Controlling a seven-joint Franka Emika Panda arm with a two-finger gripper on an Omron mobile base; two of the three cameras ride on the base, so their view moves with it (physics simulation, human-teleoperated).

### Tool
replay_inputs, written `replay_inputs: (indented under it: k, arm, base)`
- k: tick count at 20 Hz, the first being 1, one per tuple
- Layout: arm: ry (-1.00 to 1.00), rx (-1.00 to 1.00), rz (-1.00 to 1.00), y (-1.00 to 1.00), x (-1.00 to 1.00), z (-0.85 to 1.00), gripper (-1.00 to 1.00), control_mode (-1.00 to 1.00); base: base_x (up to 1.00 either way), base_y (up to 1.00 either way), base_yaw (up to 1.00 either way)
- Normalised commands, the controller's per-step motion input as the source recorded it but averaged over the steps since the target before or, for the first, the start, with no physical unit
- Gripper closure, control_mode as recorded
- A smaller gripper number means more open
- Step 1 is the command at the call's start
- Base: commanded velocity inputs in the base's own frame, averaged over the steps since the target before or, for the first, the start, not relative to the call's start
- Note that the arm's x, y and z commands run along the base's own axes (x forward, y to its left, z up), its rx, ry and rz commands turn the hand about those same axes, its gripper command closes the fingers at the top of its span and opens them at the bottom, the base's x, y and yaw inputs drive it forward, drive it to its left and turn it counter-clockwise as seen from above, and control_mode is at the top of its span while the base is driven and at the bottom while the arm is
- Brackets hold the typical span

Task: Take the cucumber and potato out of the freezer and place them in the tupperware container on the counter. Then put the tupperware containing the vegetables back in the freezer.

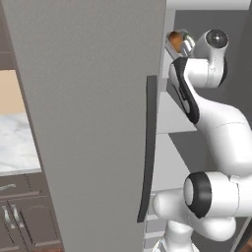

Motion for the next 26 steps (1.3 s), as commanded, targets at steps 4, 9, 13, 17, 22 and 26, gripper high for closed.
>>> replay_inputs:
  k: [4,9,13,17,22,26]
  arm:
    - [0.0,0.02,0.0,-0.11,0.49,0.0,1.0,-1.0]
    - [0.0,0.01,0.0,-0.01,0.44,0.0,1.0,-1.0]
    - [0.0,0.0,0.0,0.0,0.45,-0.02,1.0,-1.0]
    - [0.0,0.01,0.0,-0.01,0.41,-0.08,1.0,-1.0]
    - [0.0,0.02,0.0,-0.03,0.36,-0.15,1.0,-1.0]
    - [0.0,0.02,0.0,-0.06,0.37,-0.14,1.0,-1.0]
  base:
    - [0.0,0.0,0.0]
    - [0.0,0.0,0.0]
    - [0.0,0.0,0.0]
    - [0.0,0.0,0.0]
    - [0.0,0.0,0.0]
    - [0.0,0.0,0.0]
